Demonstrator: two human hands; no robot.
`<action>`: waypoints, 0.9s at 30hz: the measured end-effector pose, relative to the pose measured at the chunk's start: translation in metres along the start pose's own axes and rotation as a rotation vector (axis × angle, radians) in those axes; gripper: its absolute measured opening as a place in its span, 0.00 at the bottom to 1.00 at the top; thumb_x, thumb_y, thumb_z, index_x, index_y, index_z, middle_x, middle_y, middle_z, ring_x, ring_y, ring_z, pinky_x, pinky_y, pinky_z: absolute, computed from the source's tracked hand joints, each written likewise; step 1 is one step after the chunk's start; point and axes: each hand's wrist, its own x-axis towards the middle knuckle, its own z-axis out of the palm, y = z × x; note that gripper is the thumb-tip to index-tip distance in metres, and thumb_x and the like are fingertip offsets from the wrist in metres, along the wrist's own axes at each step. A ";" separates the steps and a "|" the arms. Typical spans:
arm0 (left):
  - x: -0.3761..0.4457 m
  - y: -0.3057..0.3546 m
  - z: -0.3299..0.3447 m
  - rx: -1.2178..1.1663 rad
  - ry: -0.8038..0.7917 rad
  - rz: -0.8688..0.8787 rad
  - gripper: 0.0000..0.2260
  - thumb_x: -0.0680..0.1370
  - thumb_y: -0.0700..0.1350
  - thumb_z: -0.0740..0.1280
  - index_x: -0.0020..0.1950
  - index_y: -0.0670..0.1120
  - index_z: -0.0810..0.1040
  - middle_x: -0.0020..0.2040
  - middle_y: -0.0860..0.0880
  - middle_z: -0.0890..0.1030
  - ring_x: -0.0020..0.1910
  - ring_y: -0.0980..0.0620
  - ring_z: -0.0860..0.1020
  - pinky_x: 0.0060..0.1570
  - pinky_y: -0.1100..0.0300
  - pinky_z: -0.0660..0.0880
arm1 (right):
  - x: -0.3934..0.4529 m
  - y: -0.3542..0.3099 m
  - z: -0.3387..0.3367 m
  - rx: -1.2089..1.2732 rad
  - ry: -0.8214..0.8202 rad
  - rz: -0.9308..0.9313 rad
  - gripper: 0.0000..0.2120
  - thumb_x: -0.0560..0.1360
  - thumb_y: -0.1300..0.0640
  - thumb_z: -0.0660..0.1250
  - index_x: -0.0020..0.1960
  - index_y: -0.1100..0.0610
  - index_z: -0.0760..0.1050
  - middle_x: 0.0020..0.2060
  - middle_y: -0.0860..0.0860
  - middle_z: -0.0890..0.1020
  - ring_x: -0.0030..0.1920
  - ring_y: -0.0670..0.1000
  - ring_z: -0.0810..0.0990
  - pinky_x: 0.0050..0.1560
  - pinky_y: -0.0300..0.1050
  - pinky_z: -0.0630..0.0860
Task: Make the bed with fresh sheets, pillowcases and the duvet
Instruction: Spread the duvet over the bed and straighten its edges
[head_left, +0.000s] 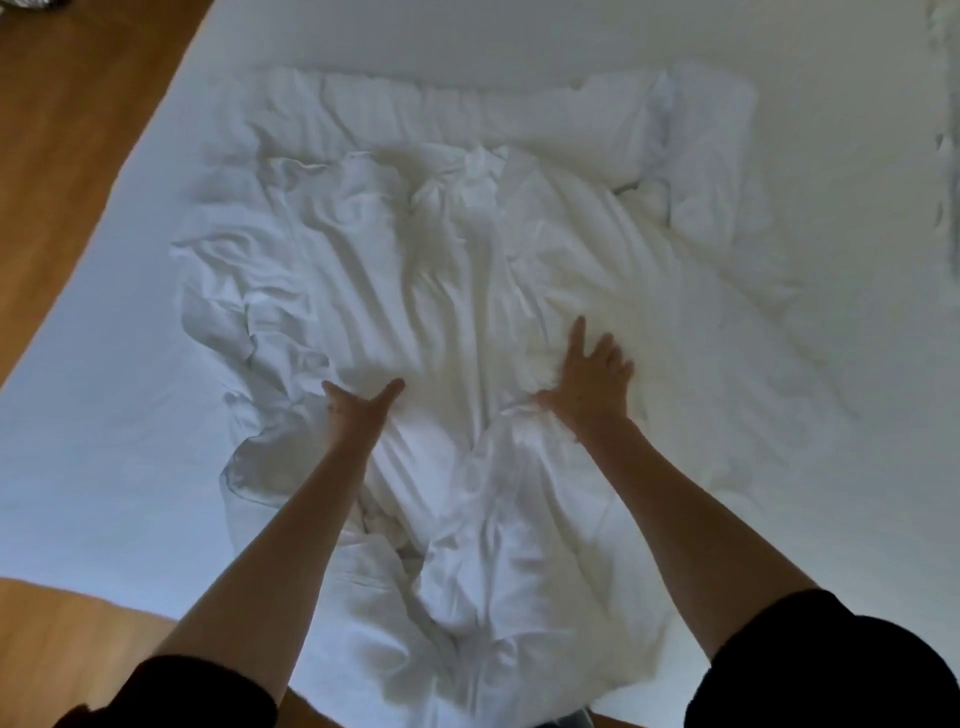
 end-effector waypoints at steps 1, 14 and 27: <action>0.013 0.002 0.006 -0.095 -0.045 -0.036 0.52 0.70 0.56 0.75 0.77 0.38 0.44 0.75 0.38 0.61 0.73 0.41 0.64 0.72 0.50 0.61 | 0.002 0.004 0.009 0.058 -0.027 0.067 0.48 0.74 0.38 0.64 0.77 0.60 0.39 0.68 0.67 0.65 0.67 0.64 0.68 0.66 0.55 0.65; -0.060 0.050 0.039 0.015 0.013 0.135 0.22 0.72 0.48 0.73 0.59 0.36 0.74 0.57 0.37 0.79 0.57 0.39 0.77 0.58 0.47 0.74 | -0.124 0.079 0.023 0.415 -0.059 0.010 0.25 0.77 0.54 0.59 0.74 0.49 0.61 0.48 0.56 0.82 0.50 0.59 0.81 0.52 0.48 0.74; -0.355 0.103 0.171 0.320 0.185 0.377 0.19 0.80 0.48 0.63 0.66 0.37 0.73 0.61 0.37 0.78 0.61 0.38 0.75 0.58 0.50 0.70 | -0.193 0.349 -0.083 1.052 0.319 -0.003 0.13 0.64 0.57 0.58 0.42 0.58 0.79 0.34 0.51 0.81 0.37 0.47 0.77 0.35 0.40 0.67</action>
